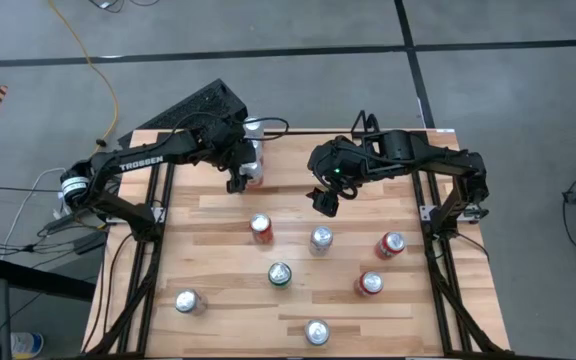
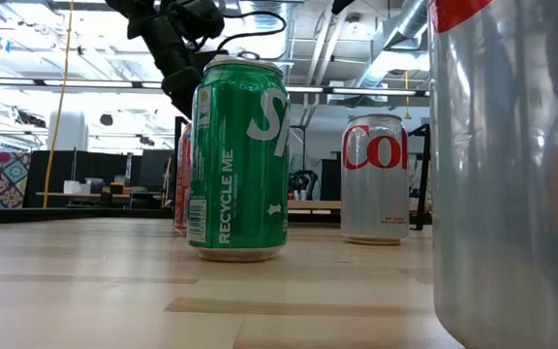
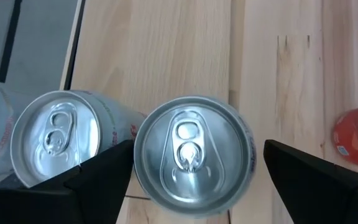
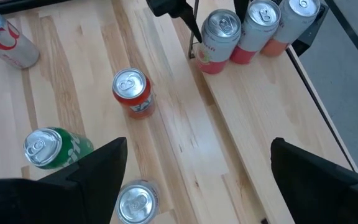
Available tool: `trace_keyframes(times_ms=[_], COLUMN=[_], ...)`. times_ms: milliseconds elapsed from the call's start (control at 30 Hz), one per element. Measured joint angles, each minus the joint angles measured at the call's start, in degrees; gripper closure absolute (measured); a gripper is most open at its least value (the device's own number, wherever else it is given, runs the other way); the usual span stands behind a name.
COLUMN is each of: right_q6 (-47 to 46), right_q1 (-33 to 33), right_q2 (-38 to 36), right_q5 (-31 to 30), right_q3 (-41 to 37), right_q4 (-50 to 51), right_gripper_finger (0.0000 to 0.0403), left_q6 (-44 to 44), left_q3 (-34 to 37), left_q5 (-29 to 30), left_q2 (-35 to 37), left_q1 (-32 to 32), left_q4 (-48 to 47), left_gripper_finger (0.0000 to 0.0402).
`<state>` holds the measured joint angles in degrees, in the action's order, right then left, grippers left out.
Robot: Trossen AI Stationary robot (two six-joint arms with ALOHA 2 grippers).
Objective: Place canned beverage on shelf
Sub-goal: Put the white orange soda can on the shelf aligned with the other soda cans, then put the top left red soda can on the shelf
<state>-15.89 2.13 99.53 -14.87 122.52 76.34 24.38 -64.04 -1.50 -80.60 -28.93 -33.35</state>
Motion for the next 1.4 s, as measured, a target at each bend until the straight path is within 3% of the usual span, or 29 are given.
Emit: trace_keyframes(times_ms=[300, 600, 800, 933, 1200, 1400], right_q6=[1.24, 2.44, 2.85, 2.11, -2.26, -12.45], right_q1=[0.04, 0.04, -0.42, -0.34, 4.32, 9.63], right_q2=[0.00, 0.00, 0.00, 0.00, 0.00, -0.08], right_q5=[0.04, 0.04, 0.04, 0.03, 1.57, 1.55], right_q3=[0.00, 0.00, 0.02, 0.07, 0.07, -0.58], right_q4=[0.00, 0.00, 0.45, 5.98, 9.45, 13.38], right_gripper_finger=[0.0033, 0.0033, 0.0033, 0.0033, 0.0033, 0.0033], left_q6=[-0.11, -0.21, -3.85, -6.90, -15.22, -19.13], left_q3=[-3.23, -9.08, -15.33, -18.97, -20.51, -20.51], left_q5=[-0.03, 0.74, 0.37, 0.30, 0.00, -7.47], left_q2=[0.00, 1.15, 6.16, 10.83, 19.70, 23.22], left_q1=[0.00, 1.39, 3.85, 5.55, 6.56, 6.56], left_q4=[-3.98, -13.96, -18.63, -18.19, -16.37, -16.06], left_gripper_finger=[0.0058, 0.0058, 0.0058, 0.0058, 0.0058, 0.0058])
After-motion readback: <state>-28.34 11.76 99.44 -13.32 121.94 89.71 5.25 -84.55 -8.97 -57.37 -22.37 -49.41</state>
